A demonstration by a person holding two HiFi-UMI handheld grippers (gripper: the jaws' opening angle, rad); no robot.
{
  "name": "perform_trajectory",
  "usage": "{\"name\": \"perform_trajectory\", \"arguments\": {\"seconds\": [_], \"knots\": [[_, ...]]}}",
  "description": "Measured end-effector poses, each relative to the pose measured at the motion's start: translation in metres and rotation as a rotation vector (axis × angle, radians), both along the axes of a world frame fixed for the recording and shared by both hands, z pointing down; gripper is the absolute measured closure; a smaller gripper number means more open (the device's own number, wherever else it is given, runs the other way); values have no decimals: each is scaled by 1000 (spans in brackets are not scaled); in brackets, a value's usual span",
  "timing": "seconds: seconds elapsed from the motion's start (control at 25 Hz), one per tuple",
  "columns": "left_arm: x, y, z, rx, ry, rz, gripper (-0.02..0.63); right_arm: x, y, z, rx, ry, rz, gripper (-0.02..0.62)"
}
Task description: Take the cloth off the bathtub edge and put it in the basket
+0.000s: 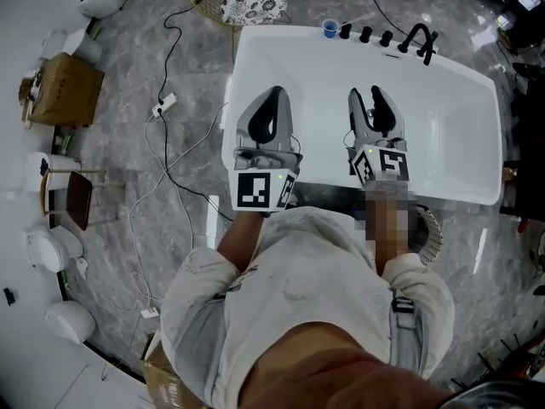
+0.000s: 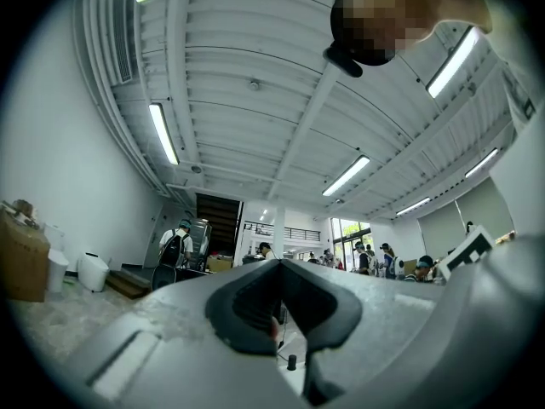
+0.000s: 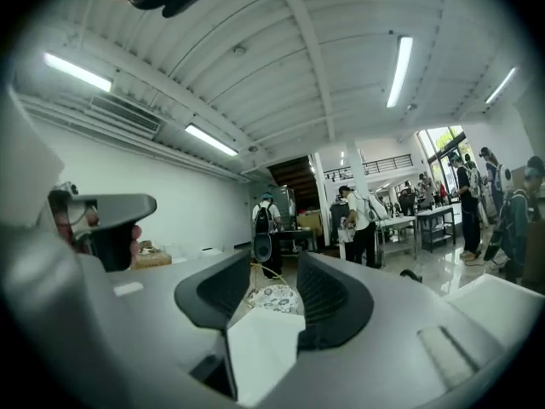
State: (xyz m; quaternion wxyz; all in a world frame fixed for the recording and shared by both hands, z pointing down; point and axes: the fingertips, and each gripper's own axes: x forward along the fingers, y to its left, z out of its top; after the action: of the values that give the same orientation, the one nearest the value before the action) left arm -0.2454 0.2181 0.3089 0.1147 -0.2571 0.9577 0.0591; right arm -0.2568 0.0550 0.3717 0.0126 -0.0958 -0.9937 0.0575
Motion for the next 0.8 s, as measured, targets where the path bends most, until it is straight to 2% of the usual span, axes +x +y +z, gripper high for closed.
{"name": "perform_trajectory", "arguments": {"seconds": [0.16, 0.36, 0.52, 0.8], "knots": [[-3, 1, -2, 3, 6, -1, 606, 6, -4, -21, 41, -33, 30, 475], [-5, -2, -6, -6, 7, 14, 606, 11, -5, -32, 70, -38, 47, 501], [-3, -3, -8, -5, 6, 26, 606, 15, -1, -43, 78, -76, 42, 592], [-4, -5, -14, 4, 2, 35, 606, 23, 4, -63, 115, -141, 32, 593]]}}
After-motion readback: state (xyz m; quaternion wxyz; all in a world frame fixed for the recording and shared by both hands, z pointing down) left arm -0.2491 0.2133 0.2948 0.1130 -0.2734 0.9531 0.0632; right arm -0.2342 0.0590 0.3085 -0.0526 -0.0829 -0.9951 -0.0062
